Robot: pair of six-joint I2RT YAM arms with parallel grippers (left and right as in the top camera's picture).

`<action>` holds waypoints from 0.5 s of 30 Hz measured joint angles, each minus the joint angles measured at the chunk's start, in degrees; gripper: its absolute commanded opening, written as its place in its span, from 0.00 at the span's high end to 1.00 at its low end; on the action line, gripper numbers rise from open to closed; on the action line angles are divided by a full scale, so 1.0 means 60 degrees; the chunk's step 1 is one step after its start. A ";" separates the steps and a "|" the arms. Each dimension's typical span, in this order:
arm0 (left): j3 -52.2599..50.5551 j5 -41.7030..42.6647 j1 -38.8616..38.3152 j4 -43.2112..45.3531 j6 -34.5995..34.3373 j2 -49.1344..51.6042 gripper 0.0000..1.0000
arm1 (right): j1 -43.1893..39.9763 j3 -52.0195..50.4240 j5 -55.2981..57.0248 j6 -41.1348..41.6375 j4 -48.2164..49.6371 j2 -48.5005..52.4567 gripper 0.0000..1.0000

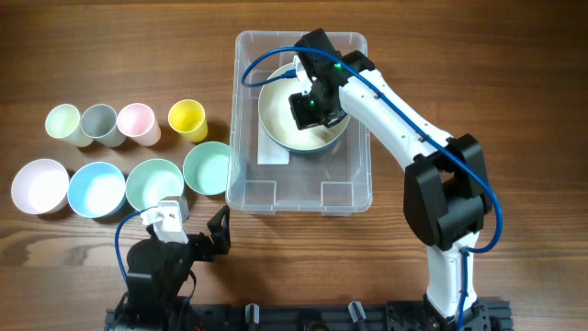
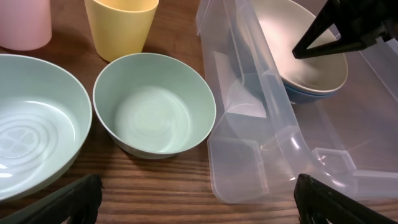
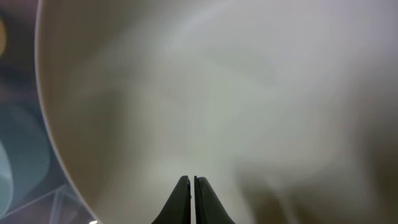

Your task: Pack container

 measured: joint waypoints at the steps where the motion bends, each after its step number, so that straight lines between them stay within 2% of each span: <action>1: 0.0000 0.0004 0.0000 0.0000 0.0000 0.0000 0.00 | 0.0040 0.0000 -0.0255 -0.0106 -0.0135 -0.0004 0.96; 10: 0.0000 0.0004 0.0000 0.0000 0.0000 0.0000 0.00 | 0.0812 0.0000 -0.1628 -0.0652 -0.1290 -0.0528 0.96; 15: 0.0000 0.0004 0.0000 0.0000 0.0000 0.0000 0.00 | 0.1370 -0.0889 -0.1592 -0.0692 -0.0481 -0.0594 0.96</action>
